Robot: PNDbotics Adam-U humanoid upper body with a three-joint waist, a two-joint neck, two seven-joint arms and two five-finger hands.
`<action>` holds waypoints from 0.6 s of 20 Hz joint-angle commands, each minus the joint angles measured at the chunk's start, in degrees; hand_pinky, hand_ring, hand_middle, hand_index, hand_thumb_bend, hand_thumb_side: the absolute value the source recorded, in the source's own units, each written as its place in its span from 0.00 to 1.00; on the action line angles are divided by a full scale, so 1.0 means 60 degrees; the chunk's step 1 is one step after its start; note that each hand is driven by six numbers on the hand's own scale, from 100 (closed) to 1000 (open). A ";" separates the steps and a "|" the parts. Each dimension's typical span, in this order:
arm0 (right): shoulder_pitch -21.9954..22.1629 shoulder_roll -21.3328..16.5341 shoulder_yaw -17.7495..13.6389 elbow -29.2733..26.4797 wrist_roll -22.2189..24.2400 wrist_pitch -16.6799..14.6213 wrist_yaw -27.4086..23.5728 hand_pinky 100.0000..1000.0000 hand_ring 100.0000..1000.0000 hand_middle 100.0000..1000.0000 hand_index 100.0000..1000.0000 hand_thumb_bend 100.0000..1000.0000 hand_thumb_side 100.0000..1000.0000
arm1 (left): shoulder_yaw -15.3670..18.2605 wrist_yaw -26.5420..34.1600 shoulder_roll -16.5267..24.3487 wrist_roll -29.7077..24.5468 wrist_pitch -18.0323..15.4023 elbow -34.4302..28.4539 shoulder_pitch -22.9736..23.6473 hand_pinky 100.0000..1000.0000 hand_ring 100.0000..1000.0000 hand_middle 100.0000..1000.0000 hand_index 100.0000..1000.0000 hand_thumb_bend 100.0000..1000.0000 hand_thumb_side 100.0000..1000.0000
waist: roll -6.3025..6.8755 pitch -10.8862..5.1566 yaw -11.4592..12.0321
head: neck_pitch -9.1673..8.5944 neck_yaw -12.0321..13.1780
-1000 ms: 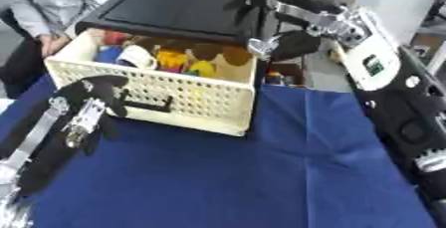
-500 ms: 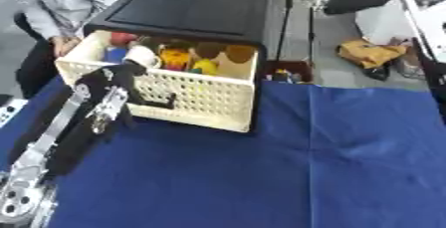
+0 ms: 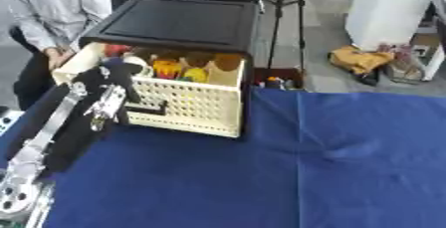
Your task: Pick up objects from table and place into drawer.
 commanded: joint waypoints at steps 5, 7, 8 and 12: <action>0.0094 -0.0692 0.0019 -0.0215 -0.0589 0.0183 -0.0565 0.75 0.73 0.60 0.82 0.00 0.79 | -0.0097 -0.0572 0.1092 -0.0377 -0.0268 -0.0126 -0.0059 0.11 0.33 0.45 0.78 0.00 0.88 | 0.0156 -0.0323 -0.0124 | 0.0352 0.0272; 0.0202 -0.0819 -0.0001 -0.0292 -0.0866 0.0275 -0.0809 0.75 0.72 0.60 0.81 0.00 0.84 | -0.0115 -0.0846 0.1527 -0.0583 -0.0522 -0.0126 -0.0188 0.10 0.32 0.44 0.75 0.00 0.86 | 0.0181 -0.0338 -0.0143 | 0.0422 0.0253; 0.0266 -0.0883 0.0002 -0.0376 -0.1002 0.0307 -0.0925 0.75 0.72 0.59 0.81 0.00 0.85 | -0.0135 -0.0981 0.1735 -0.0673 -0.0645 -0.0126 -0.0295 0.10 0.31 0.43 0.73 0.00 0.85 | 0.0210 -0.0355 -0.0153 | 0.0471 0.0208; 0.0590 -0.1296 -0.0002 -0.0729 -0.1560 0.0584 -0.1376 0.76 0.71 0.58 0.80 0.00 0.90 | -0.0236 -0.1536 0.2632 -0.1003 -0.1192 -0.0126 -0.0767 0.06 0.27 0.39 0.67 0.00 0.85 | 0.0285 -0.0402 -0.0155 | 0.0639 0.0078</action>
